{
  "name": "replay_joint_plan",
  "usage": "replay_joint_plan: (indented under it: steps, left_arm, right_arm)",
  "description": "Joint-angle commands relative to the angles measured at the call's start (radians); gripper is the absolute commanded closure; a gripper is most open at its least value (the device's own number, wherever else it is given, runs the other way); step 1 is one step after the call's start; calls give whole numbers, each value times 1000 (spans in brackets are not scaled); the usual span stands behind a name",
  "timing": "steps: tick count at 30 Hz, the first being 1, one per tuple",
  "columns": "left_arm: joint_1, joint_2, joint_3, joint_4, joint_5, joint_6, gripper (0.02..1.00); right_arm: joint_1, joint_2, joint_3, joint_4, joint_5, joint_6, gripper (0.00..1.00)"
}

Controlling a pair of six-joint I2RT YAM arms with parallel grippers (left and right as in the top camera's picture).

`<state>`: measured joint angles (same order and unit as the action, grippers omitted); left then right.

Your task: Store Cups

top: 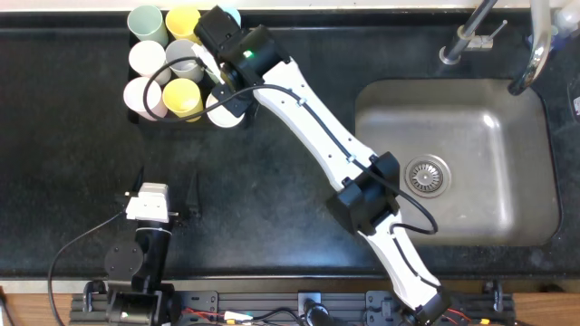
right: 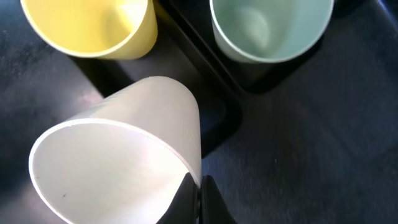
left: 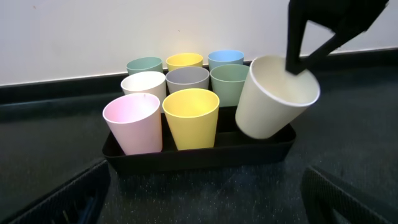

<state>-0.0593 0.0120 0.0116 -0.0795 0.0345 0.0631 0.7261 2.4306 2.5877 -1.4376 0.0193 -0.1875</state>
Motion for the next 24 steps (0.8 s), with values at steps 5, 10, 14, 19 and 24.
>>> replay_joint_plan:
  steps: [5, 10, 14, 19, 24]
  left_arm:
    - [-2, -9, -4, 0, 9, 19, 20]
    - [-2, -9, -4, 0, 9, 19, 20]
    - [-2, -9, -4, 0, 9, 19, 20]
    - [-2, -9, -4, 0, 9, 19, 20]
    - [-2, -9, -4, 0, 9, 19, 20]
  right_arm:
    - [-24, 7, 24, 44, 6, 0, 958]
    - [-31, 34, 24, 36, 6, 0, 956]
    - [-31, 42, 24, 33, -2, -1, 958]
    - [-31, 45, 24, 28, -38, -4, 956]
    - [-30, 56, 24, 27, -45, -11, 958]
